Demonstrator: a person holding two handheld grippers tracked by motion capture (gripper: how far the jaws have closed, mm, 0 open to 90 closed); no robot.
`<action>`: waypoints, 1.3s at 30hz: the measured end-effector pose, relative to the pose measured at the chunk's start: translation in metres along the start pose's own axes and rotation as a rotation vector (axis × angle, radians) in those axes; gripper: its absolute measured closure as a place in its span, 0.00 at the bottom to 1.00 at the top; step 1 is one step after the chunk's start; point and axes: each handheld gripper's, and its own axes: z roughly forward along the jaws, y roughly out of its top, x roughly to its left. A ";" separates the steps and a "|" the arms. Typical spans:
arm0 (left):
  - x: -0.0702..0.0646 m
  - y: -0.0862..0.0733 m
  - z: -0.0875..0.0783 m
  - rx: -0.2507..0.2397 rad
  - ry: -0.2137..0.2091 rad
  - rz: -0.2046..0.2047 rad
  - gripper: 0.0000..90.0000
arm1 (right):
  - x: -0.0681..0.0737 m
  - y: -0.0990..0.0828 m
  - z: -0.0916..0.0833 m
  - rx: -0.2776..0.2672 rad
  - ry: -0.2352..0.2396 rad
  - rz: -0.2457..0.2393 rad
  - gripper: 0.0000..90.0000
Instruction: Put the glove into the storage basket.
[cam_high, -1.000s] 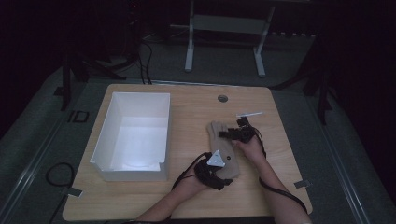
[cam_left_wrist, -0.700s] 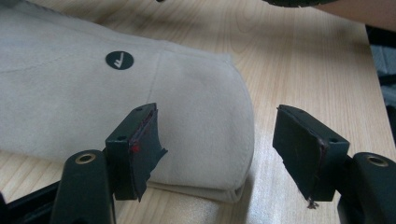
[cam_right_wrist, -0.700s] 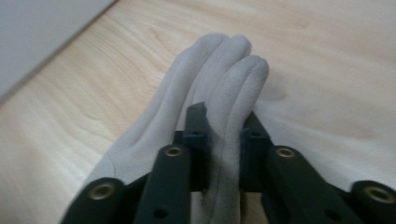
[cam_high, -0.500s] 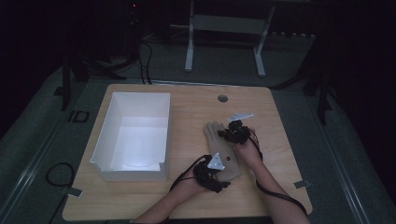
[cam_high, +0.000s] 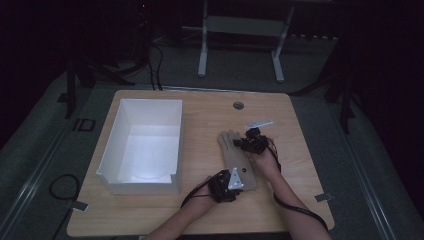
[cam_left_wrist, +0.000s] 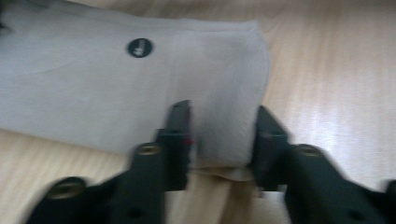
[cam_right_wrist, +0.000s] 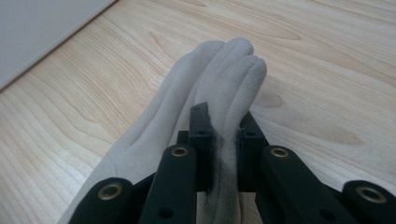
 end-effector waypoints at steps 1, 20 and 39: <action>0.003 0.000 0.000 0.000 -0.018 -0.022 0.88 | 0.000 0.000 0.000 -0.004 0.006 0.008 0.90; 0.026 0.024 -0.042 -0.013 -0.088 -0.045 0.92 | 0.003 0.030 -0.043 -0.142 0.093 0.043 0.91; 0.032 0.056 -0.106 0.002 -0.020 -0.003 0.91 | 0.027 0.073 -0.088 -0.242 0.123 -0.007 0.91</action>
